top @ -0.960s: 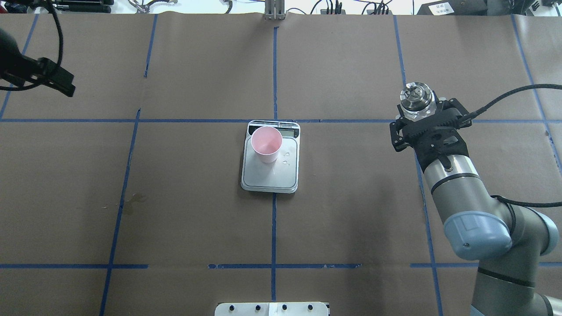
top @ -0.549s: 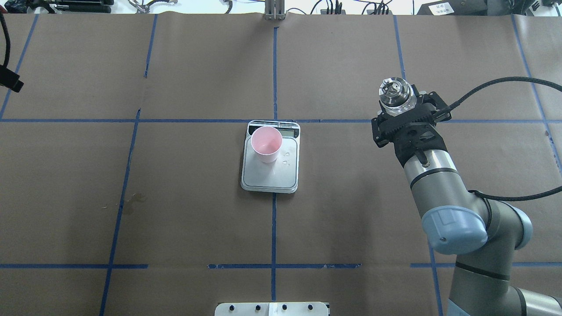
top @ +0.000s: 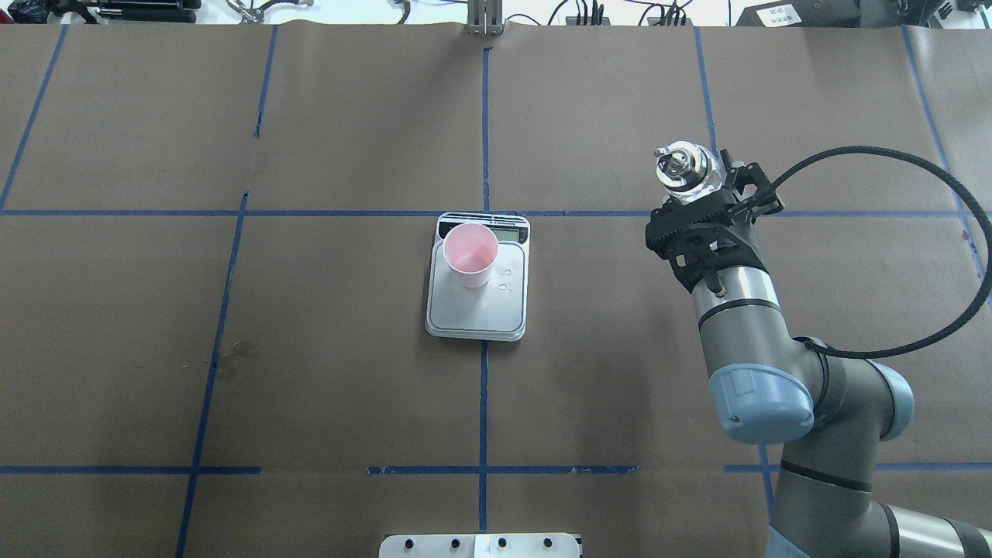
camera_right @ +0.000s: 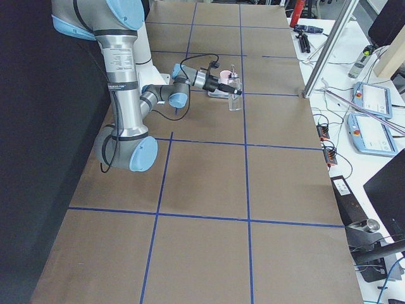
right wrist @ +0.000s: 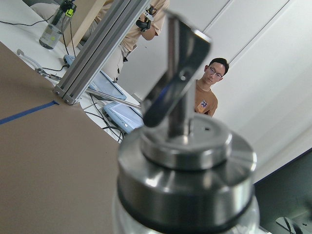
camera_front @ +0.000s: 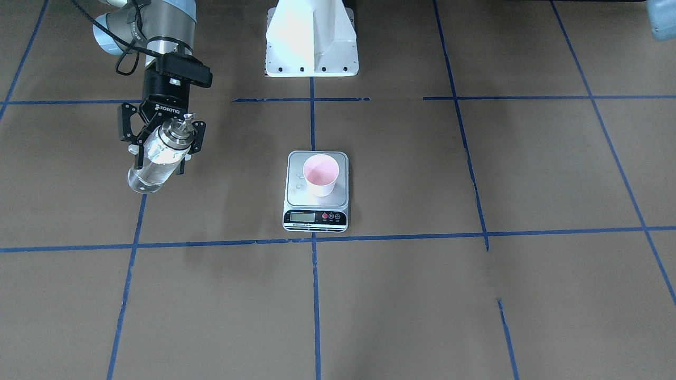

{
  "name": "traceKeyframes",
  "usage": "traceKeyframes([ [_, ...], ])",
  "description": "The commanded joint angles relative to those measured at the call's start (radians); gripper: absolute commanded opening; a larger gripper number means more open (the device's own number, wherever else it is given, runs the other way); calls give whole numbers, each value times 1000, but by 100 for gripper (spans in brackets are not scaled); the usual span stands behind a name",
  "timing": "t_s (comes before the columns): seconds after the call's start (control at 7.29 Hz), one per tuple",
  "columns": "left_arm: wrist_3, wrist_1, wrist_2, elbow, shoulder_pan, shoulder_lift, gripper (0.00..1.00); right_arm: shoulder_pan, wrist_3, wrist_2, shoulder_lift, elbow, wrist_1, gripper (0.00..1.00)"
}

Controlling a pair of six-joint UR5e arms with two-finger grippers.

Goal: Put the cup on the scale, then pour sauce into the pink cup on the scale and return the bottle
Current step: 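Carry the dispenser toward the pink cup on the scale with the right gripper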

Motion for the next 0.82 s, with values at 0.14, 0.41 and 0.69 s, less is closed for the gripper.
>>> traceKeyframes([
  [0.14,194,-43,2,45,-40,10,100,-51,23,-45,36,-23,-11,0],
  [0.41,229,-66,5,51,-44,16,100,-101,27,-123,122,-113,-14,0],
  [0.69,239,-72,2,68,-44,18,100,-110,27,-147,137,-146,-15,0],
])
